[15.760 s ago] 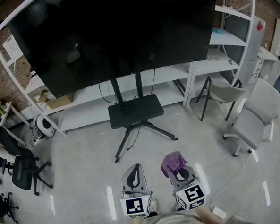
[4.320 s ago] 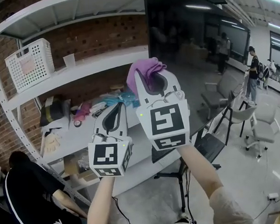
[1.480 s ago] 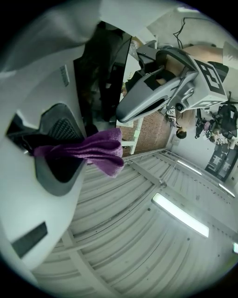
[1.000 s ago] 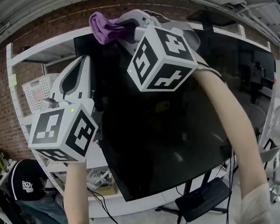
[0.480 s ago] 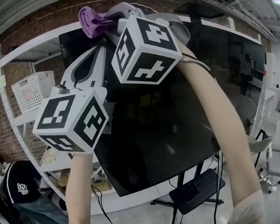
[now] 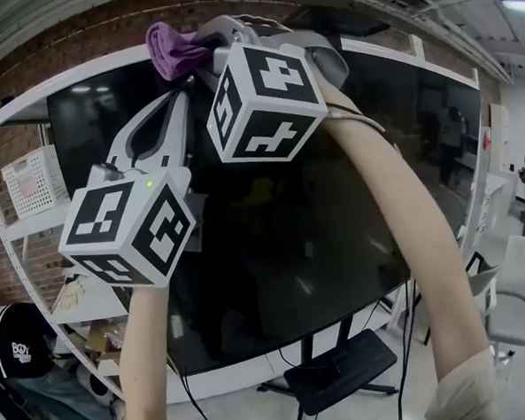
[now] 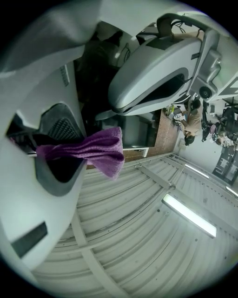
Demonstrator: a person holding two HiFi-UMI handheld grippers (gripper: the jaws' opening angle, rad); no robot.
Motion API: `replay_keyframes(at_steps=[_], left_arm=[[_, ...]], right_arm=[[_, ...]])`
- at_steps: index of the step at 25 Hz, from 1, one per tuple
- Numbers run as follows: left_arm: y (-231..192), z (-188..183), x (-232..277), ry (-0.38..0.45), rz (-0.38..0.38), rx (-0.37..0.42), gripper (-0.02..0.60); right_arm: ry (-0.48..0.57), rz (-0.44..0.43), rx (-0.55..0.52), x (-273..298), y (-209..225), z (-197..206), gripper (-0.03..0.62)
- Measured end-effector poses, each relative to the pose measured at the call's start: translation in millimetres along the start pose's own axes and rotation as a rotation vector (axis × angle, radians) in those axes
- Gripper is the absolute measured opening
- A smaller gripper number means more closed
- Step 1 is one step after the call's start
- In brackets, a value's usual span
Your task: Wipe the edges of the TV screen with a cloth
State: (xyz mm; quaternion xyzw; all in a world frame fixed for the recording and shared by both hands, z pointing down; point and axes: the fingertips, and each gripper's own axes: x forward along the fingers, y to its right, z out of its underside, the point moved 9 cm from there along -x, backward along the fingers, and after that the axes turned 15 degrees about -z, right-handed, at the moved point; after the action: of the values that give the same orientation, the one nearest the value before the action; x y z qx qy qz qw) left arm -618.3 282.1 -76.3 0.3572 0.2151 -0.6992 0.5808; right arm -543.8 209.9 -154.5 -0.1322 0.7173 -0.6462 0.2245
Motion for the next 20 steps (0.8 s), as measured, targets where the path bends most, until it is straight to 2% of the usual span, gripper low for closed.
replay_keyframes(at_steps=[7, 13, 20], left_arm=[[74.0, 11.2, 19.9, 0.001, -0.008, 0.014, 0.015], [131.5, 21.6, 32.6, -0.014, -0.034, 0.024, 0.015], [182.9, 43.6, 51.7, -0.041, -0.052, -0.002, 0.015]], right_arm=[[-0.034, -0.027, -0.016, -28.0, 3.7, 74.3, 0.063], [-0.048, -0.033, 0.037, -55.7, 7.0, 145.4, 0.063], [-0.063, -0.066, 0.034, -72.2, 8.8, 193.1, 0.063]])
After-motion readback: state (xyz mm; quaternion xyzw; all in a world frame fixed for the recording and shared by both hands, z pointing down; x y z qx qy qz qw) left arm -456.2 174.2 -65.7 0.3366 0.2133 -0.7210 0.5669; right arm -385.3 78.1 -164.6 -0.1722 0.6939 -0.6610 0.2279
